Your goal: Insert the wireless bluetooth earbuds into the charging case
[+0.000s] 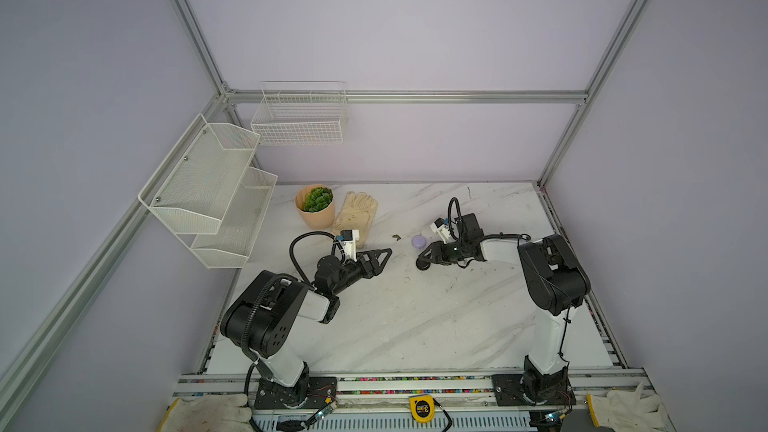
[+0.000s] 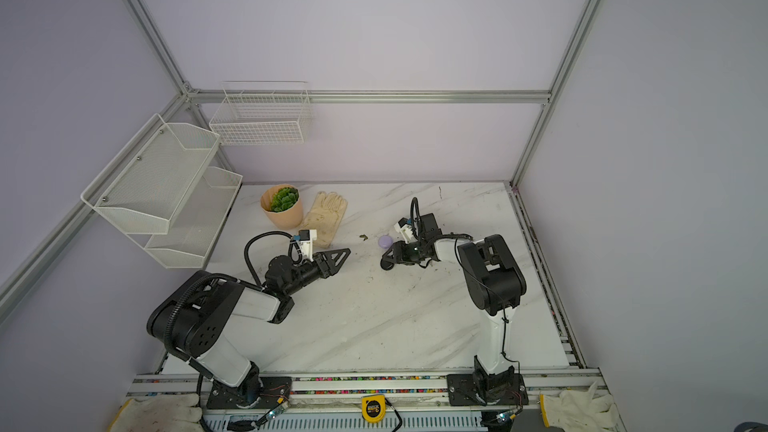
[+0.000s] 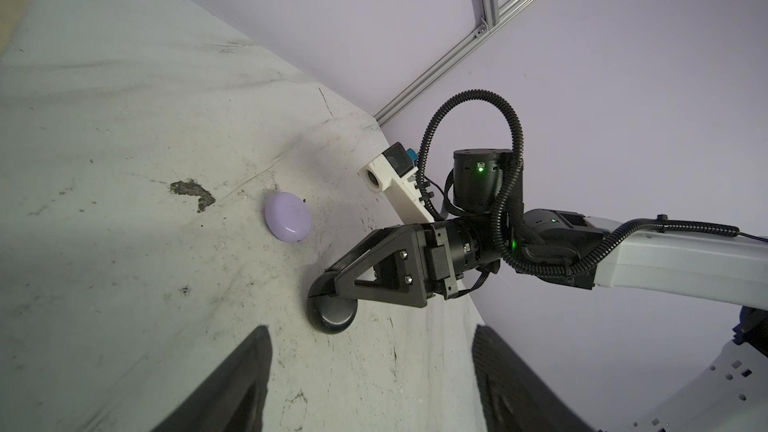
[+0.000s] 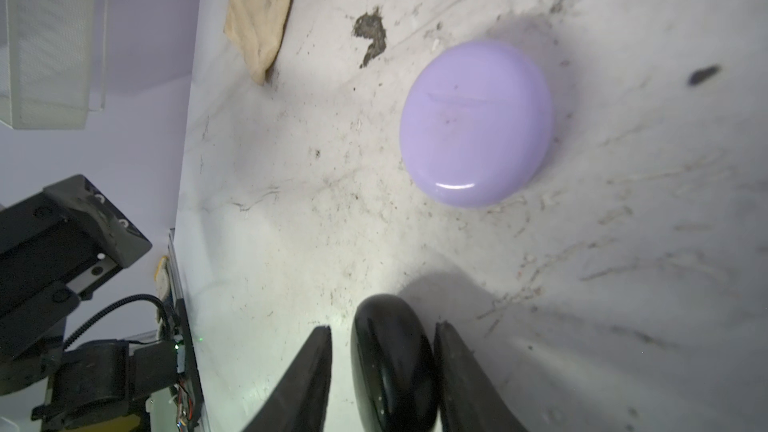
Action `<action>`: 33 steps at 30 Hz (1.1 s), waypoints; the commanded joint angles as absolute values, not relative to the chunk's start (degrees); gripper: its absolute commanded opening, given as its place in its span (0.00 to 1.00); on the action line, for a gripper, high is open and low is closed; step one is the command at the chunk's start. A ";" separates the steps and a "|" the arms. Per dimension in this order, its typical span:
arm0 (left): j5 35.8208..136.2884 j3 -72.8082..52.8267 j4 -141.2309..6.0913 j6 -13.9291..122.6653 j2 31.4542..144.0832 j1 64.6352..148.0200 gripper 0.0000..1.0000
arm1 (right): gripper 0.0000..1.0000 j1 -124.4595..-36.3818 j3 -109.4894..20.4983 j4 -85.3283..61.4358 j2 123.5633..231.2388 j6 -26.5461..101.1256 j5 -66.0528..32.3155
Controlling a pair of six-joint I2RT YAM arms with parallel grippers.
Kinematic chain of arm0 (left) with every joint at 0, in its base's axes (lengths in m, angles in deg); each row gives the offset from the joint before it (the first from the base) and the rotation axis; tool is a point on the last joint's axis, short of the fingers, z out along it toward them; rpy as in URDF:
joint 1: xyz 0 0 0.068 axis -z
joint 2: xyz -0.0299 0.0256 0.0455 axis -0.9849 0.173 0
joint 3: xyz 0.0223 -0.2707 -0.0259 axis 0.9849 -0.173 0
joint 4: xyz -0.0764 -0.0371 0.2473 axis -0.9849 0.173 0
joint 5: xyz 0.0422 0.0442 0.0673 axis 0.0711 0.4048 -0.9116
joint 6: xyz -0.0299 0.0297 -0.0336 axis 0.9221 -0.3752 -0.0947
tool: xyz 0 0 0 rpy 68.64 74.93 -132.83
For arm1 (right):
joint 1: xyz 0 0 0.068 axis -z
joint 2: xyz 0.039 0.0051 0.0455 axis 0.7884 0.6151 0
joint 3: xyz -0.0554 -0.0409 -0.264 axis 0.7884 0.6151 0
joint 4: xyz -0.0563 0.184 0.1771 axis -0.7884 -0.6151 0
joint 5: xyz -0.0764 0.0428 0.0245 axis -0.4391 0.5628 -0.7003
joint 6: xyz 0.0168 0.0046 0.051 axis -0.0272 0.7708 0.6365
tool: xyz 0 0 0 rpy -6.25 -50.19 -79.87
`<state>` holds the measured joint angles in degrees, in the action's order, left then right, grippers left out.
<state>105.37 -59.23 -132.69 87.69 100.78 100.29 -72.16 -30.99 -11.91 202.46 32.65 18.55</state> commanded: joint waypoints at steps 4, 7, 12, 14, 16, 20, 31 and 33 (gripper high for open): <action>105.51 -57.13 -137.53 87.78 101.52 100.16 0.76 | 0.53 -71.48 -32.30 -14.30 202.13 32.15 14.35; 104.97 -57.38 -136.37 87.03 100.80 100.08 0.76 | 0.59 -71.42 -32.80 -16.33 201.09 32.33 9.96; 100.55 -57.73 -124.93 82.64 95.83 100.16 0.76 | 0.64 -71.45 -34.74 -21.69 196.16 29.27 -5.66; 97.64 -57.04 -114.44 79.81 90.89 100.16 0.75 | 0.65 -71.39 -32.07 -18.75 190.47 29.31 -14.12; 93.07 -55.73 -102.39 76.10 83.49 100.25 0.77 | 0.66 -71.34 -26.52 -10.64 183.50 28.69 -19.97; 84.41 -52.20 -84.77 68.05 74.39 100.17 0.78 | 0.66 -71.35 -17.70 2.53 175.28 23.17 -29.03; 67.89 -55.88 -95.58 36.25 82.20 84.32 0.81 | 0.81 -65.61 -0.42 52.16 189.43 10.28 -41.54; 68.74 -55.97 -101.74 36.17 87.89 82.15 0.79 | 0.75 -57.92 3.19 56.72 188.81 14.73 -30.62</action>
<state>68.32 -54.24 -92.19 42.69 82.97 84.73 -64.51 0.90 39.56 190.57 11.97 -36.42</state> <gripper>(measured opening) 0.797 0.755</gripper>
